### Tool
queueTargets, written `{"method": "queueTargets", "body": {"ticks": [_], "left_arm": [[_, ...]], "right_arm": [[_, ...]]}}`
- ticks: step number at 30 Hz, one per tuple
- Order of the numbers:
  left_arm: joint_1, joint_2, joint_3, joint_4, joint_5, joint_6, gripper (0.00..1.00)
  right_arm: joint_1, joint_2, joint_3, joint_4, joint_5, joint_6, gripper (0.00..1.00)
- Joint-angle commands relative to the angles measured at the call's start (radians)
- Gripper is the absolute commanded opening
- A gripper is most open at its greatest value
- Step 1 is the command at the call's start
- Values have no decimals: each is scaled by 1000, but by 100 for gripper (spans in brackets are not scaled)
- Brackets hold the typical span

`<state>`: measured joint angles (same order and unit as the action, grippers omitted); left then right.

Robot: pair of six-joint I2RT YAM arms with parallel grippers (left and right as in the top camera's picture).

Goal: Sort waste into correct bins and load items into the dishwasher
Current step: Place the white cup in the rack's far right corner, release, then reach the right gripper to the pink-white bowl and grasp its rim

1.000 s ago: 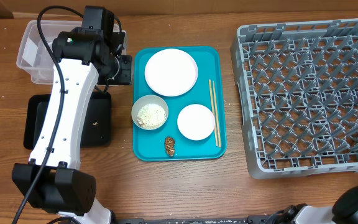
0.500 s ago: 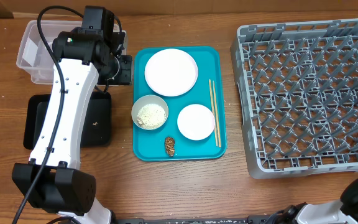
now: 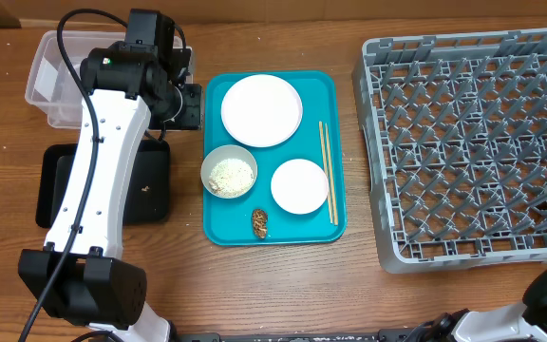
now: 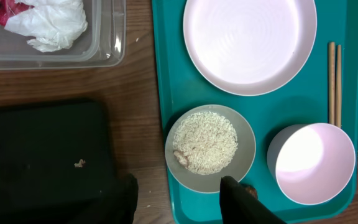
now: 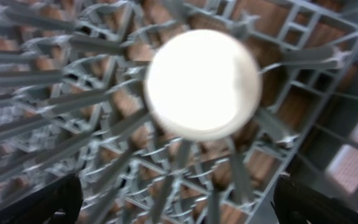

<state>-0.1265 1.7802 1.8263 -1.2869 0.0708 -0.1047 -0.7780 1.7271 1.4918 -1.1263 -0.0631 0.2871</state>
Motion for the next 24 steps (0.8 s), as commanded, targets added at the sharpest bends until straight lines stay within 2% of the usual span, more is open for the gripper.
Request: {"method": "queueTargets", "body": {"ticks": [1,6,11,17,21,24], "left_arm": [[2,-16,17,0,8,-15,48],[2,-16,16,-4,8,-15,53],[2,-15,16,-8,8,-15,62],[2,-15,16,-11,8,-15,64],[2,-15,16,-11,8,-15,64],[2,-15,16,-11,8,-15,64]], "right_arm": [[26,-63,113,-13,-172,-35,100],[161,-153,146,-20,-370,-172,100],[446,-174,144,-96,-383,-293,96],[776,-142,116,-137,-296,-318,89],[944,-112,72,-133,-266,-316,88],[1034,-69,39,-127,-262,-290,81]]}}
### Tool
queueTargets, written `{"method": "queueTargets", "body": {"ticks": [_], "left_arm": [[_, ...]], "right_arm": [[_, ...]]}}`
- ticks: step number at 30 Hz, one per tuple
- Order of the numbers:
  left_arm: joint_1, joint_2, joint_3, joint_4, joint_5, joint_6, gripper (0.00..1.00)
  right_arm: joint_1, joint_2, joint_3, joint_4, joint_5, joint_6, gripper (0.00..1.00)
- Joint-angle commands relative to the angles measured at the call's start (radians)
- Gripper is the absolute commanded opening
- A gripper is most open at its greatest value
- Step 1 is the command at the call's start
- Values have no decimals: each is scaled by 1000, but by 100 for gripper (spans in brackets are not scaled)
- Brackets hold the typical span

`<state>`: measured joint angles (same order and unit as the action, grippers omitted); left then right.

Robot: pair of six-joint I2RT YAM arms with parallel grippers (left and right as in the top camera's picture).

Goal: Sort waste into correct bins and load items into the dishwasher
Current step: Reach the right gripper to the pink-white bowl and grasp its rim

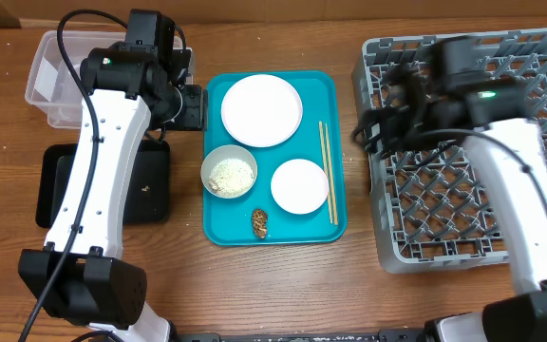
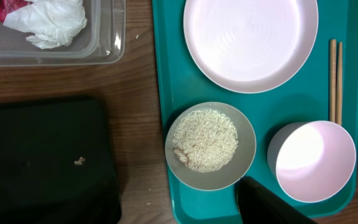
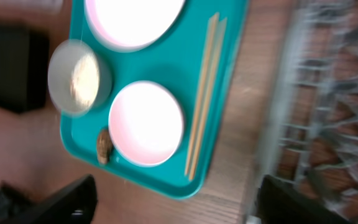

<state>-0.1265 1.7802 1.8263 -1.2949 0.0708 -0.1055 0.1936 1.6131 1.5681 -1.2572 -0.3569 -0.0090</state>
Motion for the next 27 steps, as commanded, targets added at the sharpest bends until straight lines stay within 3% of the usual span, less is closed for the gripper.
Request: {"method": "queueTargets", "body": {"ticks": [1,4,13,19,20,27], "left_arm": [[2,-15,16,-3,8,-14,64],[2,-15,16,-3,8,-14,64],[2,-15,16,-2,8,-14,64],[2,-15,16,-2,8,-14,64],[2,-15,16,-3,8,-14,64],[2,-15,16,-2,8,-14,64]], "right_arm": [[84,61,-50,13,32,19,80],[153,122,-107,42,35,77,72],[235,230,-259,190,113,220,66],[238,231,-361,353,121,277,53],[237,231,-370,374,133,303,45],[237,231,-370,390,174,324,32]]}}
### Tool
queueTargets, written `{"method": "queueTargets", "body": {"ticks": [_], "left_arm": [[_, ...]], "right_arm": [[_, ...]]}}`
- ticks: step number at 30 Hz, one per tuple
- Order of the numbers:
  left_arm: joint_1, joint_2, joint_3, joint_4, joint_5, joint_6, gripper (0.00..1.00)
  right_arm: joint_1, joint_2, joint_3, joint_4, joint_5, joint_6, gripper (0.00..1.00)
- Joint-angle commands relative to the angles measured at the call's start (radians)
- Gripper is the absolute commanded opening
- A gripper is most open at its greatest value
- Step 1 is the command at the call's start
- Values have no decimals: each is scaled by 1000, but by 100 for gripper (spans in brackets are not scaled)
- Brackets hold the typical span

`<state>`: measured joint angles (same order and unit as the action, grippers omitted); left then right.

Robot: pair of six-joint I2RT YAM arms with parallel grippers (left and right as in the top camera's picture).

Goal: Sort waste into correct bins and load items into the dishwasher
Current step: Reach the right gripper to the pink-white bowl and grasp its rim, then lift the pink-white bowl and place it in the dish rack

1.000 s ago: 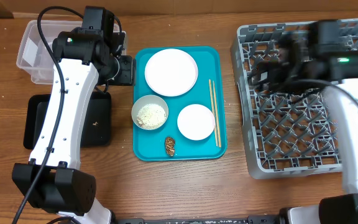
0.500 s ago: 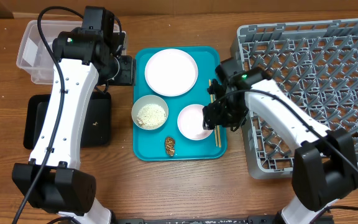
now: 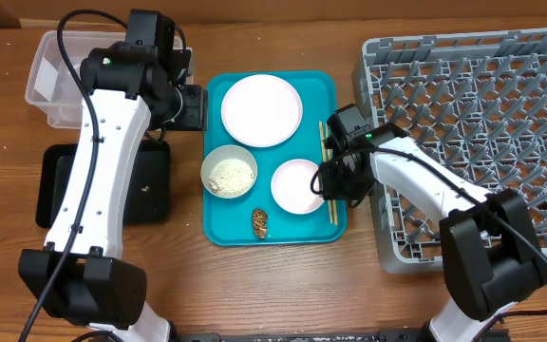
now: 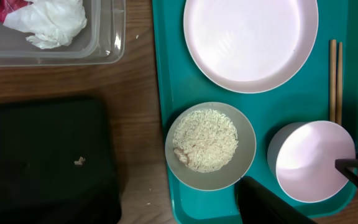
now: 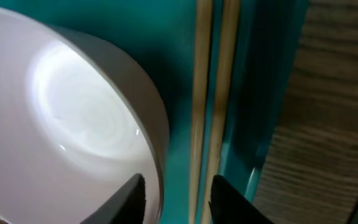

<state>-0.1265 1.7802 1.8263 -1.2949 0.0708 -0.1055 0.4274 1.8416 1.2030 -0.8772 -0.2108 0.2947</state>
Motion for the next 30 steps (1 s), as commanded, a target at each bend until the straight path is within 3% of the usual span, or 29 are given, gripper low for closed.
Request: {"method": "queueTargets", "body": {"ticks": [1,11,17,22,30], "left_arm": [[2,-15,16,-2,8,-14,64],[2,-15,16,-2,8,-14,64],[2,-15,16,-3,8,-14,64],[2,-15,16,-3,8,-14,64],[2,-15,16,-2,8,-14,64]], "right_arm": [[3,2,-5,12,27,21,31],[3,2,-5,12,26,21,4],[3,-2,7,4,27,21,4],[2,-46,130,-71,59,12,4],[-20,-187,363,-130,367,13,4]]}}
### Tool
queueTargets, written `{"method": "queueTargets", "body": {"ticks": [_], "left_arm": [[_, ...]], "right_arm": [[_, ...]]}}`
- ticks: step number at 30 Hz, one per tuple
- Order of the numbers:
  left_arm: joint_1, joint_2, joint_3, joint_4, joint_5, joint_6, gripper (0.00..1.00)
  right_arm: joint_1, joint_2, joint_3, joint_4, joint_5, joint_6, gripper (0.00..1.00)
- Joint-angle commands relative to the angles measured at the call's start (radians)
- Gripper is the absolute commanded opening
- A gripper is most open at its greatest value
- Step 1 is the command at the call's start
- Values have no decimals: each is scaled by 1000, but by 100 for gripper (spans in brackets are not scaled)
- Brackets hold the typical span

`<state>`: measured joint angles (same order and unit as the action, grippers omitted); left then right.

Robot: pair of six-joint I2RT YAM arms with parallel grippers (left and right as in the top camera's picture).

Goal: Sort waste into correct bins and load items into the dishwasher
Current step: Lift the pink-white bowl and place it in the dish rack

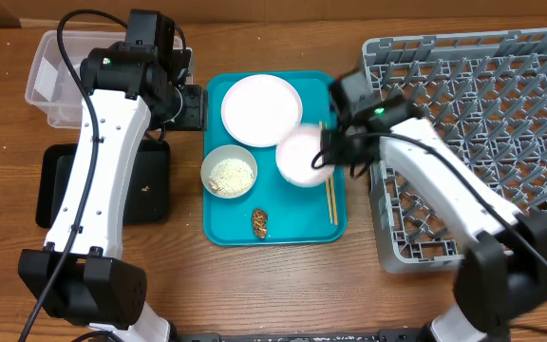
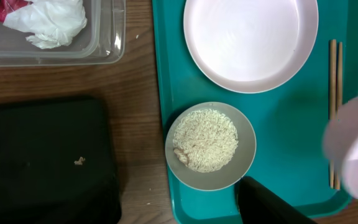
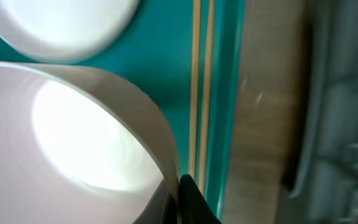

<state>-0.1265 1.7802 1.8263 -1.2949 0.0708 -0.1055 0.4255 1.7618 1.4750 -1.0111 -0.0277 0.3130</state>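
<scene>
My right gripper (image 1: pixel 327 158) is shut on the rim of the white bowl (image 1: pixel 300 152), holding it blurred a little above the teal tray (image 1: pixel 254 228). The right wrist view shows the fingertips (image 3: pixel 185 186) pinching the bowl's wall (image 3: pixel 73 143) beside the chopsticks (image 3: pixel 201 93). On the tray lie a white plate (image 1: pixel 261 109), a grey bowl of rice (image 1: pixel 229 173), chopsticks (image 1: pixel 330 199) and a brown food scrap (image 1: pixel 259 222). The grey dish rack (image 1: pixel 473 142) stands to the right. My left gripper (image 1: pixel 186 106) hangs open left of the tray, holding nothing.
A clear bin (image 1: pixel 50 81) holding crumpled tissue (image 2: pixel 55 22) sits at the back left. A black bin (image 1: pixel 145 185) with a crumb in it lies in front of that. A white cup rests at the rack's right edge.
My right gripper, then open astride the white bowl's rim on the tray, has shut on it. The bowl is now off the tray and nearer the plate. The left arm is unchanged.
My right gripper was first over the rack, by a white cup at its right edge. It was then above the rack's left side, then open at the white bowl's rim on the tray. Now it holds the bowl lifted. The left fingers spread wider early on.
</scene>
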Motion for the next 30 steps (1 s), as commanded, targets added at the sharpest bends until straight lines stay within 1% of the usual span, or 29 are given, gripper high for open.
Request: {"method": "queueTargets", "body": {"ticks": [1,3,7,9,13,19,22,26,27,30], "left_arm": [[2,-15,16,-2,8,-14,64],[2,-15,16,-2,8,-14,64],[2,-15,16,5,8,-14,64],[2,-15,16,10,8,-14,65],[2,-15,16,17,8,-14,65],[2,-15,16,17,8,-14,66],[2,-15,16,18,8,-14,65],[2,-15,16,18,8,-14,65],[2,-15,16,18,8,-14,65],[2,-15,16,17,8,-14,65]], "right_arm": [[-31,-128,111,11,250,-6,4],[-58,-156,131,36,367,-9,4],[-133,-183,132,129,561,-129,4],[-195,-183,132,196,656,-199,4],[-326,-182,132,342,732,-343,4],[-534,-173,130,510,744,-454,4],[-632,-131,130,582,868,-488,4],[-723,-34,130,684,1050,-576,4],[-745,0,130,717,1083,-604,4],[-786,77,130,760,1112,-605,4]]}}
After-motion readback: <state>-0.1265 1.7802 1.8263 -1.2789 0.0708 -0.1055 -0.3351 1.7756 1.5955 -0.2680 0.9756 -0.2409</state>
